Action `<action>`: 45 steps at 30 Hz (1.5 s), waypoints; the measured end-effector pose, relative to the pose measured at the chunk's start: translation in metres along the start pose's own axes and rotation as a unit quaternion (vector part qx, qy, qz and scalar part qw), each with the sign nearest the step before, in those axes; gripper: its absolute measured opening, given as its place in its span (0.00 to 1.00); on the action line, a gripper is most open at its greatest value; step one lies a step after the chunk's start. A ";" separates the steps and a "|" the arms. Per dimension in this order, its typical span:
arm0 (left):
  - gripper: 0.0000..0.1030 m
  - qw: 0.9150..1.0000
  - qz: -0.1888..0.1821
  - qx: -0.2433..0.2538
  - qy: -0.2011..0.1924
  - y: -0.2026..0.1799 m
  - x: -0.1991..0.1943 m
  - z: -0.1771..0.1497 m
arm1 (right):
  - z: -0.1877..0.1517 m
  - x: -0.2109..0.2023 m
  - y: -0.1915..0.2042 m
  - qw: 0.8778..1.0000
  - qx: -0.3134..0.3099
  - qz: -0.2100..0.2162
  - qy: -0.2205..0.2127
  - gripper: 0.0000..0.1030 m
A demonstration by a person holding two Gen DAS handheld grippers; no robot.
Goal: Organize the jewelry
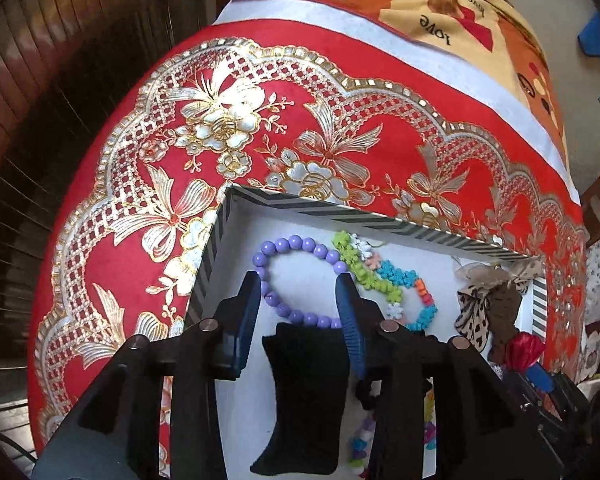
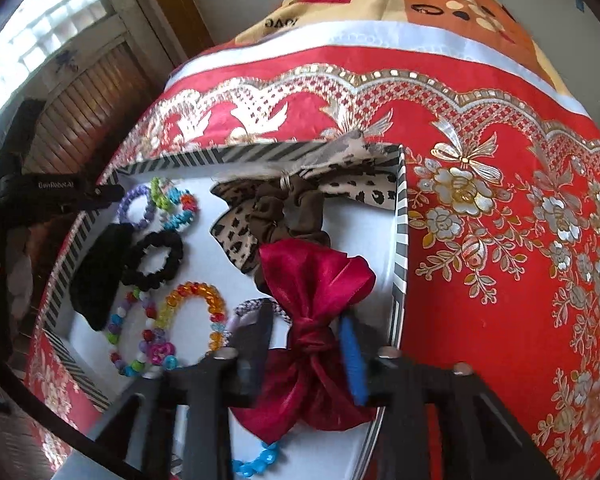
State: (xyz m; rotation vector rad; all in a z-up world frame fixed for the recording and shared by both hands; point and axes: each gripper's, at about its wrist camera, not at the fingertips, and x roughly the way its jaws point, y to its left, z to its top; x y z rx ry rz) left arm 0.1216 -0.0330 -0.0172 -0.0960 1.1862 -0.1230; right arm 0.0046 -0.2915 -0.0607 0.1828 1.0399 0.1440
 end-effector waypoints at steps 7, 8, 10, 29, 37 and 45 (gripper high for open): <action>0.39 1.000 0.008 0.012 -0.013 -0.008 -0.015 -0.016 | -0.011 -0.017 0.003 1.000 0.014 0.014 -0.011 0.36; 0.39 1.000 0.008 0.013 -0.015 -0.009 -0.017 -0.018 | -0.012 -0.020 0.003 1.000 0.018 0.015 -0.014 0.36; 0.39 1.000 0.007 0.016 -0.021 -0.012 -0.024 -0.025 | -0.015 -0.026 0.005 0.999 0.025 0.016 -0.020 0.36; 0.39 0.997 0.001 0.051 -0.052 -0.027 -0.082 -0.107 | -0.032 -0.062 0.064 0.998 0.023 -0.018 -0.063 0.42; 0.39 0.995 0.031 0.073 -0.057 -0.029 -0.098 -0.133 | -0.042 -0.072 0.085 0.997 0.017 -0.016 -0.071 0.43; 0.39 0.994 0.034 0.086 -0.066 -0.029 -0.109 -0.149 | -0.053 -0.079 0.096 0.997 0.016 -0.014 -0.071 0.43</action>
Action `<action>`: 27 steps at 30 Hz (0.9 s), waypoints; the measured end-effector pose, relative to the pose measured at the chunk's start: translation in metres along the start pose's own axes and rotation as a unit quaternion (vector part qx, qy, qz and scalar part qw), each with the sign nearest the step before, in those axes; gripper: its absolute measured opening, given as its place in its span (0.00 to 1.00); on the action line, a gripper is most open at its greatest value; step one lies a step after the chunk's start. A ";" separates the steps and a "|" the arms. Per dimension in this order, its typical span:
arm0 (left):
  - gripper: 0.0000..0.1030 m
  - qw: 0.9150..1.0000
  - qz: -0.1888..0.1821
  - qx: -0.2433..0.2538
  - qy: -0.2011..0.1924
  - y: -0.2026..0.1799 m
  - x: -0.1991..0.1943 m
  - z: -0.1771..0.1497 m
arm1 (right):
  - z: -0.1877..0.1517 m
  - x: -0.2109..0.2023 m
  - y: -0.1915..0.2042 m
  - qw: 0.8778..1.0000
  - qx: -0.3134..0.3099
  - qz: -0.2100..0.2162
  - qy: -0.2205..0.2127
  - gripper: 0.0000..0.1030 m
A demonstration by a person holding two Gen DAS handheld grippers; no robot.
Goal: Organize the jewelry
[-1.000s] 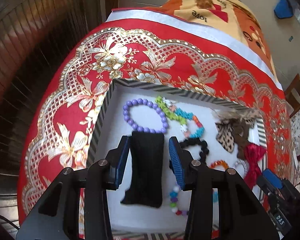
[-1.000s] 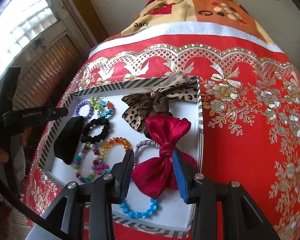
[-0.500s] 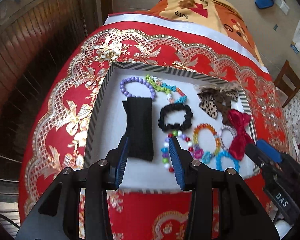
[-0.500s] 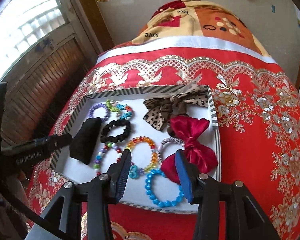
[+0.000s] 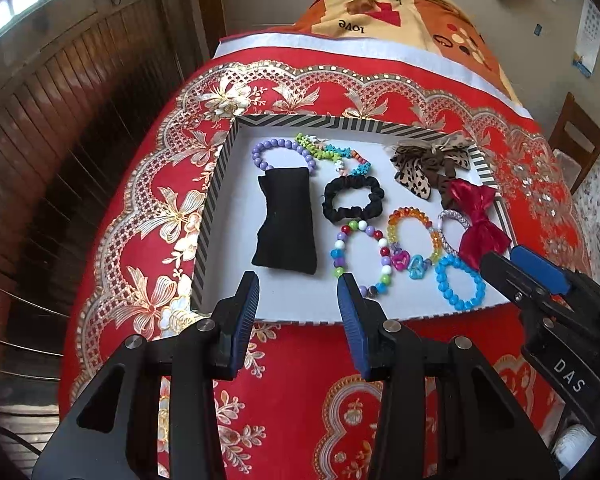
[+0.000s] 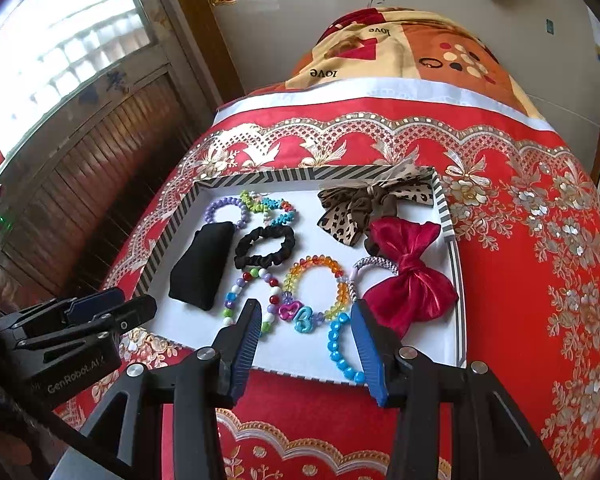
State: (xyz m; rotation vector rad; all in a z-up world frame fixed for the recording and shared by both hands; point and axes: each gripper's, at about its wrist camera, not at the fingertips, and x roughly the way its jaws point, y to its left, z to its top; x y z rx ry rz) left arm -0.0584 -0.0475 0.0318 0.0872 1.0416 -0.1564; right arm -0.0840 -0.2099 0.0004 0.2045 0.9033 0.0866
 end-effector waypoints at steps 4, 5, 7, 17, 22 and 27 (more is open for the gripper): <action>0.39 1.000 -0.001 0.001 -0.006 0.000 -0.007 -0.004 | -0.003 -0.005 0.002 1.000 -0.001 -0.001 -0.003 0.43; 0.39 1.000 -0.002 0.002 -0.007 0.000 -0.008 -0.005 | -0.003 -0.007 0.003 1.000 -0.002 -0.001 -0.004 0.43; 0.39 1.000 -0.002 0.003 -0.010 -0.001 -0.011 -0.007 | -0.004 -0.009 0.004 1.000 -0.003 -0.001 -0.006 0.43; 0.39 1.000 0.001 0.005 -0.019 0.001 -0.022 -0.013 | -0.008 -0.016 0.011 1.000 -0.009 -0.001 -0.010 0.44; 0.39 1.000 0.003 0.007 -0.023 0.000 -0.025 -0.015 | -0.009 -0.018 0.012 1.000 -0.011 -0.003 -0.009 0.44; 0.39 1.000 0.003 0.008 -0.022 0.000 -0.025 -0.015 | -0.010 -0.020 0.013 1.000 -0.013 -0.003 -0.010 0.45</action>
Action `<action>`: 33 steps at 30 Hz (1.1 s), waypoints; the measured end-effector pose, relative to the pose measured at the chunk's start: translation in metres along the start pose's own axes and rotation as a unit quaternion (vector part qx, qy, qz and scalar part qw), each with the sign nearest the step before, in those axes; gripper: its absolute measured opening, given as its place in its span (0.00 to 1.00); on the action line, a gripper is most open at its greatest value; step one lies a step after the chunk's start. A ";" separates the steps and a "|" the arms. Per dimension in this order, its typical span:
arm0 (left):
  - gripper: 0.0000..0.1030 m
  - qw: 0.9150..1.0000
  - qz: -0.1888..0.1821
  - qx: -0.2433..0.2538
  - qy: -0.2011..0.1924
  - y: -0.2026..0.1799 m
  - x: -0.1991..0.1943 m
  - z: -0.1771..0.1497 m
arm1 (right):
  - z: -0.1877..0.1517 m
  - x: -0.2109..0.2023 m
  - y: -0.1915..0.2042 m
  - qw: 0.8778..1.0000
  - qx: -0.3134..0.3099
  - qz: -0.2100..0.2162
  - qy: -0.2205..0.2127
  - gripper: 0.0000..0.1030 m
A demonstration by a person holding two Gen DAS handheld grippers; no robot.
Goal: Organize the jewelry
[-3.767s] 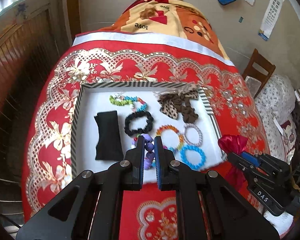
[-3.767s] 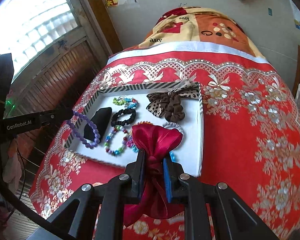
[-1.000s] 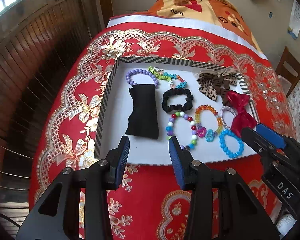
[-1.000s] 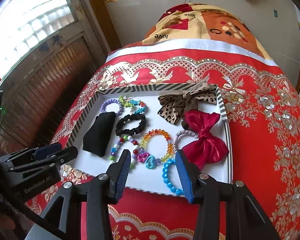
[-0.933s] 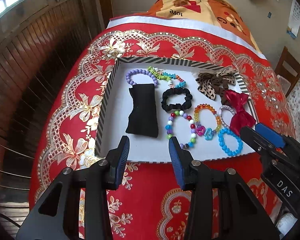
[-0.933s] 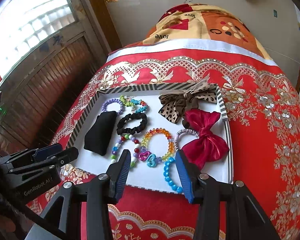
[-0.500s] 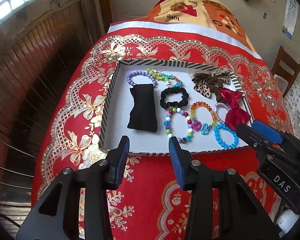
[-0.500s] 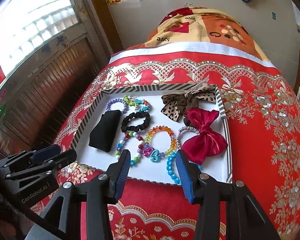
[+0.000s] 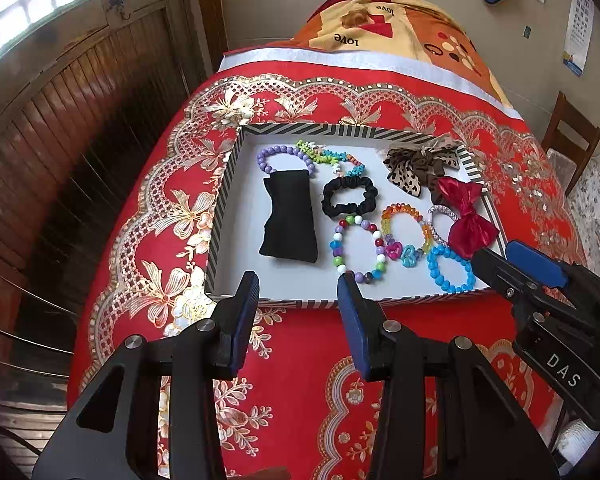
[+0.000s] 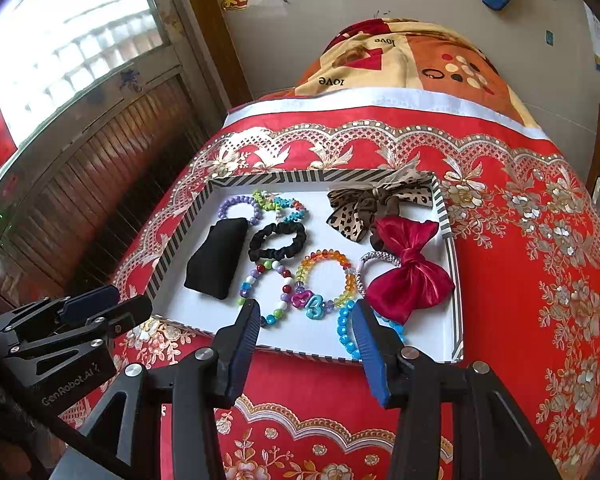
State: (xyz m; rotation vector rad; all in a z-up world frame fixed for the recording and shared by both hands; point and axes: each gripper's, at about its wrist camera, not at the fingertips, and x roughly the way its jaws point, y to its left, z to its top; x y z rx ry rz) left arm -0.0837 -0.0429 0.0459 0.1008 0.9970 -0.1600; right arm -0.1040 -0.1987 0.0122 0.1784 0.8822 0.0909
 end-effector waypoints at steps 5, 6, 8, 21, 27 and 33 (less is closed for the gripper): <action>0.39 1.000 0.000 0.000 0.000 0.000 0.000 0.000 | 0.000 -0.001 0.001 1.000 -0.001 0.000 0.000 0.46; 0.39 1.000 0.000 0.000 0.001 0.000 0.000 0.000 | 0.000 -0.001 0.002 1.000 -0.001 -0.001 0.000 0.46; 0.39 1.000 0.000 0.000 0.001 0.000 0.000 0.000 | 0.000 -0.001 0.002 1.000 -0.001 -0.001 0.001 0.47; 0.39 1.000 -0.002 -0.002 0.002 -0.002 0.002 0.001 | 0.002 0.001 -0.003 1.000 0.001 -0.001 0.004 0.48; 0.39 1.000 -0.004 0.001 0.004 -0.006 0.005 0.004 | 0.002 0.003 -0.007 1.000 0.001 -0.002 0.009 0.48; 0.39 1.000 -0.005 0.001 0.007 -0.008 0.008 0.005 | 0.003 0.005 -0.009 1.000 0.003 -0.001 0.011 0.49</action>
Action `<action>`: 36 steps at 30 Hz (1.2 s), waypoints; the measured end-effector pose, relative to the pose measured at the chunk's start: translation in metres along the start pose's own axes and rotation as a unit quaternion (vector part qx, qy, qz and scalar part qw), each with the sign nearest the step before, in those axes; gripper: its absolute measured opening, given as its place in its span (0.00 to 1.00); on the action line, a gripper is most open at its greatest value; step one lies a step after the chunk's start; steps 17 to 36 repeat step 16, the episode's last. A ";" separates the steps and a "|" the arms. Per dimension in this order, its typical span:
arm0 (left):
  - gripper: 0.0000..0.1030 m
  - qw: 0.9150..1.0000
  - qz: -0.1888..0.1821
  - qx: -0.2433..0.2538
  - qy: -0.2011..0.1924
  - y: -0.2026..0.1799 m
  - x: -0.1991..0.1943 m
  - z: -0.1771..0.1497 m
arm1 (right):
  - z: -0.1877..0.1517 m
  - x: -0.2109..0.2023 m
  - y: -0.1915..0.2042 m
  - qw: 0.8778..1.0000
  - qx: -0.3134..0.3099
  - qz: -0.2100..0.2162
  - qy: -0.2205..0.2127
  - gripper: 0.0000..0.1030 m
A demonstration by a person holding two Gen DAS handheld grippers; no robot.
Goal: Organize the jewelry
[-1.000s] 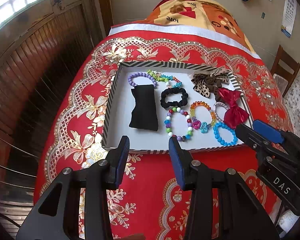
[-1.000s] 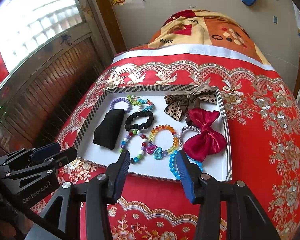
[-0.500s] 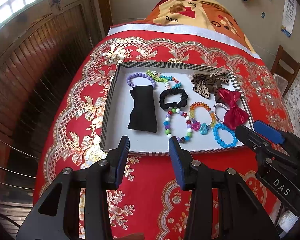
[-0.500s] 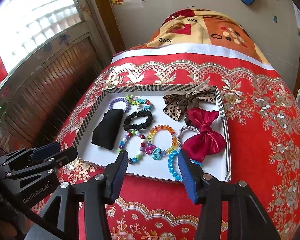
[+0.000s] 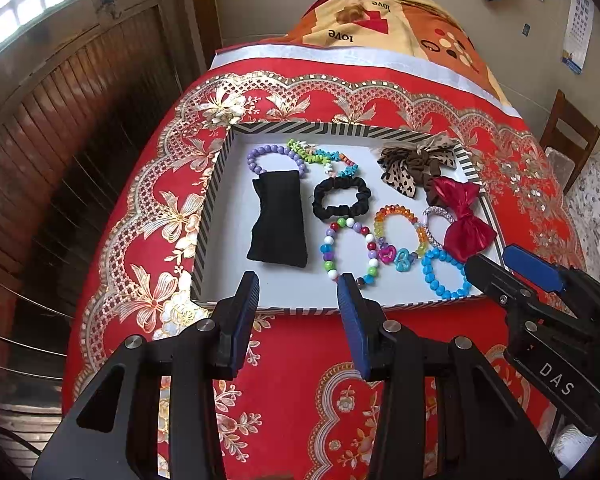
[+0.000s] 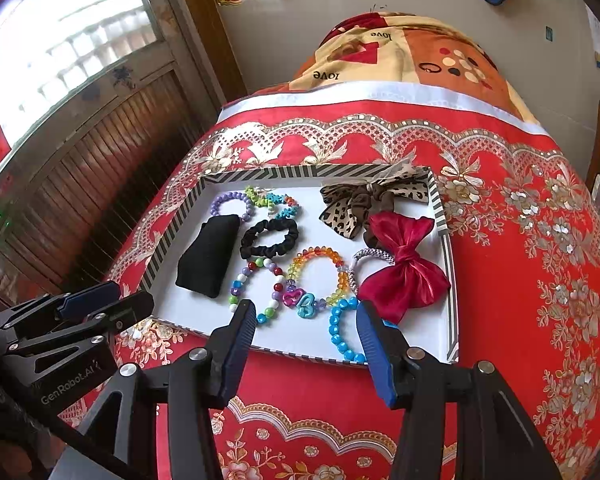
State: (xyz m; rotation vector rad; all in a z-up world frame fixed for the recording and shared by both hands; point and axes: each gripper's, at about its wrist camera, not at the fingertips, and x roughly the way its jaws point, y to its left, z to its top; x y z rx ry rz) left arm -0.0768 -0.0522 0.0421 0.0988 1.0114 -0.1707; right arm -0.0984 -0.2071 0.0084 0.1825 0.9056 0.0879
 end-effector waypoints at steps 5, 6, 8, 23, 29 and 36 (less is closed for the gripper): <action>0.39 1.000 -0.002 0.001 0.001 -0.001 0.002 0.000 | 0.000 0.002 0.000 1.000 -0.001 -0.001 0.002 0.49; 0.39 1.000 -0.002 0.002 0.002 -0.002 0.003 0.000 | 0.000 0.002 0.000 1.000 -0.001 -0.001 0.002 0.49; 0.39 1.000 -0.004 0.003 0.003 -0.003 0.005 0.000 | 0.000 0.002 0.000 1.000 0.000 -0.002 0.002 0.49; 0.39 1.000 -0.010 0.014 0.002 -0.009 0.011 -0.001 | -0.002 0.004 -0.011 1.000 0.009 -0.005 0.004 0.50; 0.39 1.000 -0.010 0.014 0.002 -0.009 0.011 -0.001 | -0.002 0.004 -0.011 1.000 0.009 -0.005 0.004 0.50; 0.39 1.000 -0.010 0.014 0.002 -0.009 0.011 -0.001 | -0.002 0.004 -0.011 1.000 0.009 -0.005 0.004 0.50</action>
